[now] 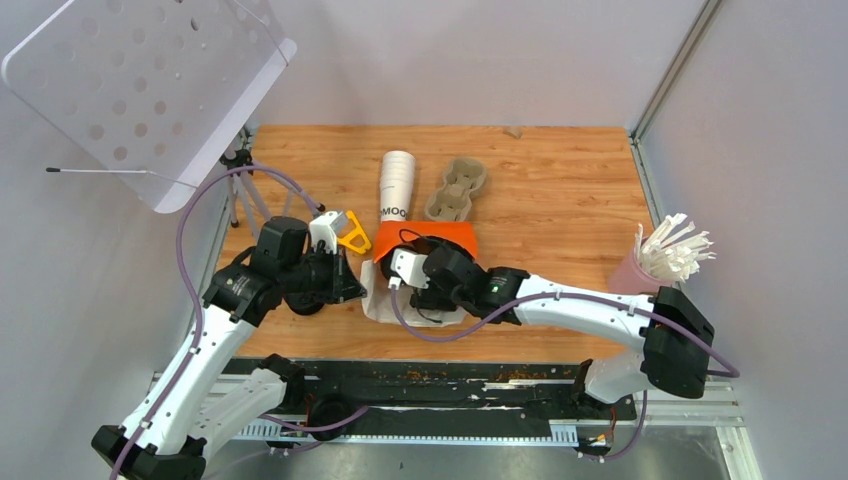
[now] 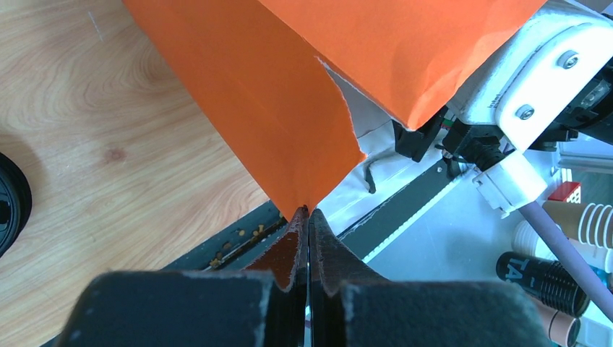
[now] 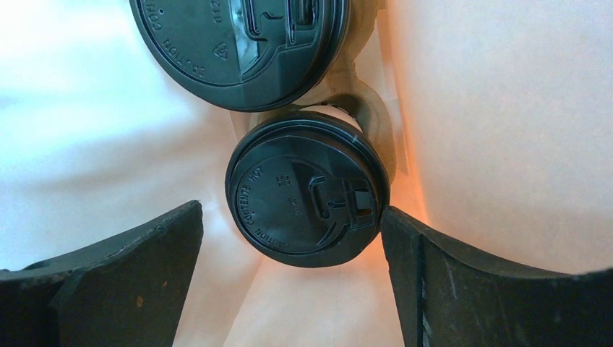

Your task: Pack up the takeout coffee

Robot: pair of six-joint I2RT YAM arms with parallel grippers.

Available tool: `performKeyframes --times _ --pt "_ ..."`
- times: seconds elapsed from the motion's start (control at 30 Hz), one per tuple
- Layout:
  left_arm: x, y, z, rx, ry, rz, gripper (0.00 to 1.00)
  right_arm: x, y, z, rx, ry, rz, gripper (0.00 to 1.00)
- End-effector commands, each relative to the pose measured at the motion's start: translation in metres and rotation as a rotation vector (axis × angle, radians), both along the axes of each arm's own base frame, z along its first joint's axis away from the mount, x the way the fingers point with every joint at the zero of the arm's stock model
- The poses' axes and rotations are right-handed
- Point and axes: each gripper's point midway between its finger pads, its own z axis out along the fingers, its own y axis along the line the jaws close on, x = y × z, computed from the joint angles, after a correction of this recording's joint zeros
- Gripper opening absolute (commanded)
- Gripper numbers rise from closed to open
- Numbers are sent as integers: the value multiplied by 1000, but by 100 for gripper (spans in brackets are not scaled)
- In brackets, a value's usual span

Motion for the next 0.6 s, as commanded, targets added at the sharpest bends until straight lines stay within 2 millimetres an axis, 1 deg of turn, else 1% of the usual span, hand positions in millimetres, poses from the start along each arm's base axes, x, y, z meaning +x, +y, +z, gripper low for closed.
performKeyframes --times 0.0,0.23,0.37,0.57 --pt "5 -7 17 -45 -39 -8 0 4 6 36 104 -25 -29 93" --pt "4 -12 26 -80 -46 -17 0 -2 5 42 116 4 -36 92" --pt "4 -14 27 -95 -47 -22 0 -6 5 44 117 21 -30 93" --pt "3 -16 29 -113 -42 -24 0 -8 0 47 125 23 -51 93"
